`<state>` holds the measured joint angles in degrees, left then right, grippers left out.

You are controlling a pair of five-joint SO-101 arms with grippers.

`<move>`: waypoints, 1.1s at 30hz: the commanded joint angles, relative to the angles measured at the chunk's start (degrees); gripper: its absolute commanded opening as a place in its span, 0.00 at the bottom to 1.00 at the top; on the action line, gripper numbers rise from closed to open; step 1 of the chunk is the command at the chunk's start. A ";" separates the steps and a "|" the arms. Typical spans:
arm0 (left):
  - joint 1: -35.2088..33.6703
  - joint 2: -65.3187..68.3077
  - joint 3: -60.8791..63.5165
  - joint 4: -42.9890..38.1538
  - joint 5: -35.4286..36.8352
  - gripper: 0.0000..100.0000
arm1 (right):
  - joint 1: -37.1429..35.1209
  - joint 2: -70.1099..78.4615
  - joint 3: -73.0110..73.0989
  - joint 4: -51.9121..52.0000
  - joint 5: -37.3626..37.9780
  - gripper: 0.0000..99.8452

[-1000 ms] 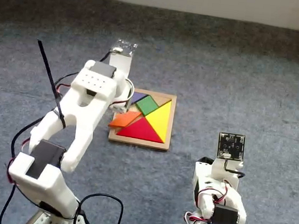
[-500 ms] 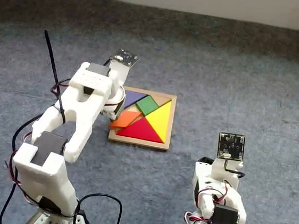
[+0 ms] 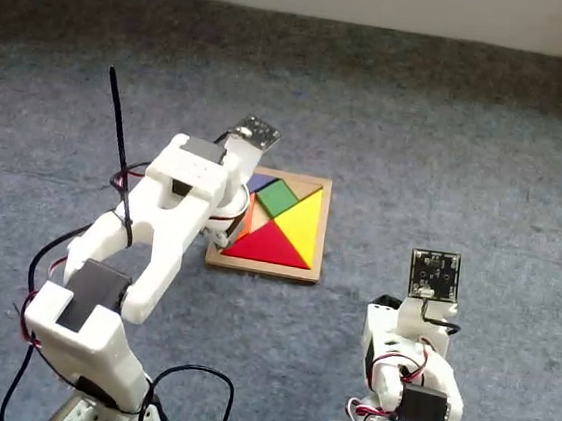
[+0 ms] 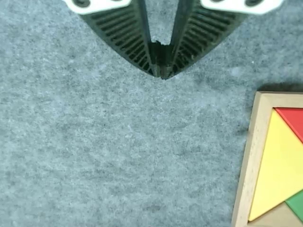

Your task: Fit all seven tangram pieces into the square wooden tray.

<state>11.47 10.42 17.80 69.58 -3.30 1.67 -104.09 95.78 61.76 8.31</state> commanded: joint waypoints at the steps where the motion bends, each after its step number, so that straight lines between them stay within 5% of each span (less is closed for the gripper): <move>1: -0.40 -4.53 -0.40 -0.18 0.00 0.12 | 0.75 -0.48 6.02 0.04 -0.26 0.01; 8: -0.75 -12.97 0.04 -0.26 4.75 0.12 | 0.75 -0.48 6.02 0.04 -0.26 0.01; 16: -6.55 -10.24 0.92 -13.27 8.44 0.12 | 0.75 -0.48 6.02 0.04 -0.26 0.01; 21: -12.09 -4.26 -5.58 -9.41 9.05 0.20 | 0.75 -0.48 6.02 0.04 -0.26 0.01; 33: -14.29 12.79 -23.34 -2.90 32.97 0.28 | 0.75 -0.48 6.02 0.04 -0.26 0.01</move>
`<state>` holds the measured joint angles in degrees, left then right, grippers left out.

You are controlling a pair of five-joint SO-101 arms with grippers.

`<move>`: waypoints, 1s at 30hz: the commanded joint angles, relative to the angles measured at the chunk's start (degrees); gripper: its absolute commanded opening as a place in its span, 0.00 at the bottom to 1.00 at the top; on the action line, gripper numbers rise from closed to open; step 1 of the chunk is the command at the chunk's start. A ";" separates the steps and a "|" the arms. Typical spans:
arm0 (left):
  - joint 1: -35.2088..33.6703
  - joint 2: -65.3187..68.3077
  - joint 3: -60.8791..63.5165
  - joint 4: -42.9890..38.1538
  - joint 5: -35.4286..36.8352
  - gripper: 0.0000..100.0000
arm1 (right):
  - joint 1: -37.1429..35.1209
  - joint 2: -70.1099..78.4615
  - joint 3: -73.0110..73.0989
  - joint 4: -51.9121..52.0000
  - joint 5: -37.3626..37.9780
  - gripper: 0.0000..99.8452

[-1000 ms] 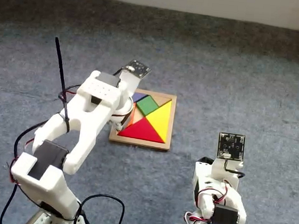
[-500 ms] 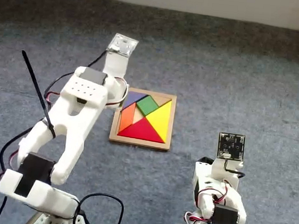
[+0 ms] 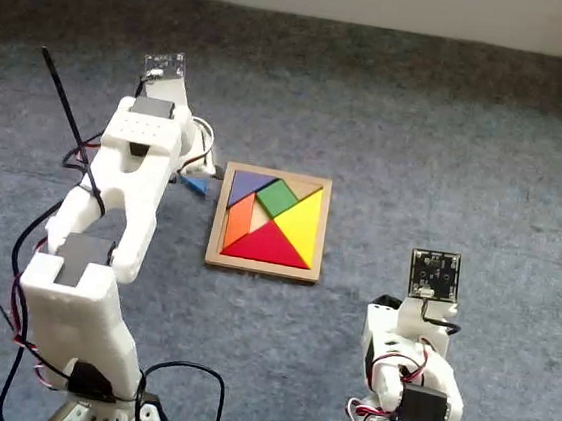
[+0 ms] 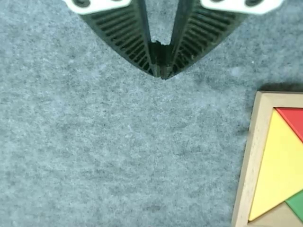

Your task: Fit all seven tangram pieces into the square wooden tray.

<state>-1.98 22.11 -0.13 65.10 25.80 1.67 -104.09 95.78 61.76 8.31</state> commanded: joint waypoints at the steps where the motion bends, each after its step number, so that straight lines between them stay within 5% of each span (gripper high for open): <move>1: -0.84 2.15 -6.64 2.37 5.10 0.28 | 0.75 -0.48 6.02 0.04 -0.26 0.01; 11: -1.01 10.59 -14.46 5.27 17.14 0.25 | 0.75 -0.48 6.02 0.04 -0.26 0.01; 17: -1.71 11.47 -16.31 5.01 17.41 0.16 | 0.84 -0.48 6.02 0.04 -0.26 0.01; 30: -3.30 12.00 -15.60 5.19 17.23 0.16 | 1.89 -0.48 6.02 0.04 -0.26 0.01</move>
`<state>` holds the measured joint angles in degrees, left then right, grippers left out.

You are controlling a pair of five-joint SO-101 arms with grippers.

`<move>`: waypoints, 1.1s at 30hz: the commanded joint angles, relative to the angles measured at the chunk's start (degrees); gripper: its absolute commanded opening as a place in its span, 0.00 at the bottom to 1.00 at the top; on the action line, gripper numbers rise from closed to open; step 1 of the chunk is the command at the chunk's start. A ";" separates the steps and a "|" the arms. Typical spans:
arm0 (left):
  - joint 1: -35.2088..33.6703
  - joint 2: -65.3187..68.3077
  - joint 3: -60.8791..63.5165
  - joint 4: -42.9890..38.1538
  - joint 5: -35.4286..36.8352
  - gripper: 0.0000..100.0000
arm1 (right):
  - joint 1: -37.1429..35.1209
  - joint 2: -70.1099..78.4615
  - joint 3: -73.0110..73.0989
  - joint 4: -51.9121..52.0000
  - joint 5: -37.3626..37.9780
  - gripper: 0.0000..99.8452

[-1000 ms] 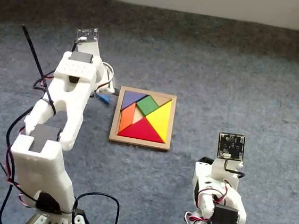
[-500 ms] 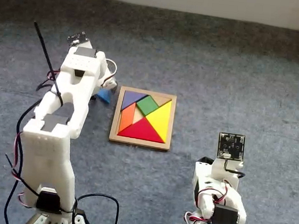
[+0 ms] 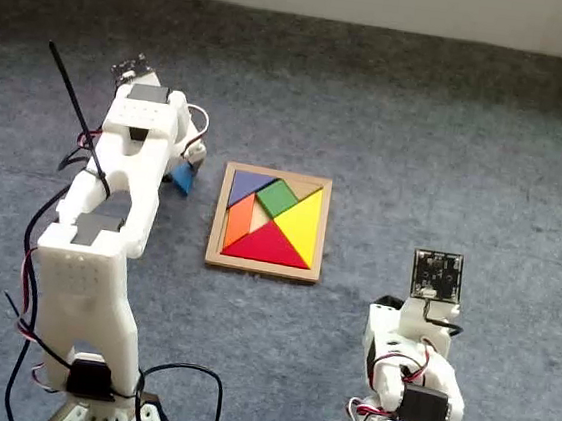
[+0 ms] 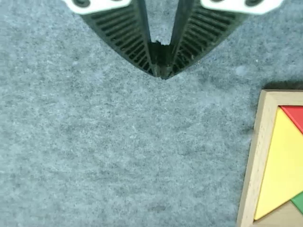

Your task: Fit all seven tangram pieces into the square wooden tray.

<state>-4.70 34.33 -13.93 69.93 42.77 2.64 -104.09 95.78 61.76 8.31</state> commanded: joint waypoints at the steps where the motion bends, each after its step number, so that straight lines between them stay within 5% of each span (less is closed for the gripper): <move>1: -0.57 0.40 -1.80 0.35 0.26 0.16 | 0.92 -0.48 6.02 0.04 -0.26 0.01; 8: -0.75 7.52 -7.60 1.23 0.26 0.16 | 0.92 -0.48 6.02 0.04 -0.26 0.01; 20: -0.04 11.56 -20.97 16.79 0.26 0.16 | 0.92 -0.48 6.02 0.04 -0.26 0.01; 33: 14.99 11.47 -33.10 30.42 -3.34 0.16 | 0.92 -0.48 6.02 0.04 -0.26 0.01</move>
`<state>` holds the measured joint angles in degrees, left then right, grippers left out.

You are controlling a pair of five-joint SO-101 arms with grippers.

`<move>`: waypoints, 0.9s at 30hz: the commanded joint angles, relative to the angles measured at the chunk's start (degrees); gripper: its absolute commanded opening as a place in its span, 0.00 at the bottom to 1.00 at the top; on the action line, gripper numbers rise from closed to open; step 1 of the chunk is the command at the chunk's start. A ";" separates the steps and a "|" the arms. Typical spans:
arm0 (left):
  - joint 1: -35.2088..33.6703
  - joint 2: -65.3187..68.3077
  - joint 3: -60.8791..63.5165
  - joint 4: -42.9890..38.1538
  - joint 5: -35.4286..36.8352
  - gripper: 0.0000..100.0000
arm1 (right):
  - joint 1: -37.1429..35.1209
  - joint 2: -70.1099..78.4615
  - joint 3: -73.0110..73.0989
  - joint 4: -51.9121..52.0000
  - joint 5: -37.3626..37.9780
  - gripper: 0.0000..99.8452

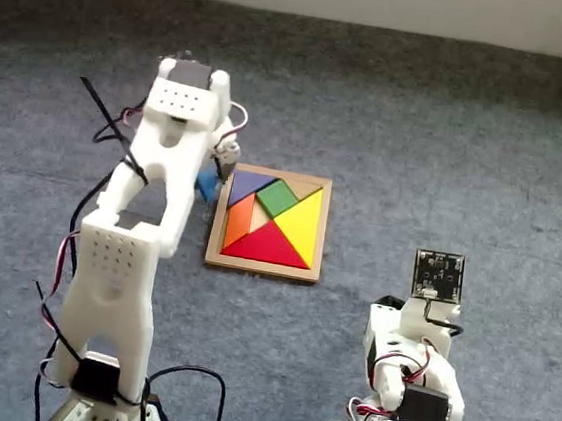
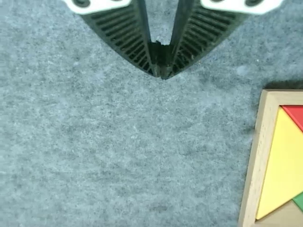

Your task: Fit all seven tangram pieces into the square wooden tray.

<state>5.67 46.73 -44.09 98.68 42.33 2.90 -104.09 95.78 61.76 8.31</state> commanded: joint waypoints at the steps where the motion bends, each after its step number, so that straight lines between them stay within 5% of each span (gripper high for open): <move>1: 6.02 -0.92 -2.86 1.76 -4.66 0.16 | 0.66 -0.48 6.02 0.04 -0.26 0.01; 13: 10.86 -0.48 -1.71 1.41 -24.35 0.16 | 0.66 -0.48 6.02 0.04 -0.26 0.01; 27: 10.77 -0.31 -1.63 1.32 -31.47 0.16 | 0.57 -0.48 6.02 -0.04 -0.26 0.01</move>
<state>15.87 46.73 -44.44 99.65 12.62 2.90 -104.09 95.78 61.76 8.31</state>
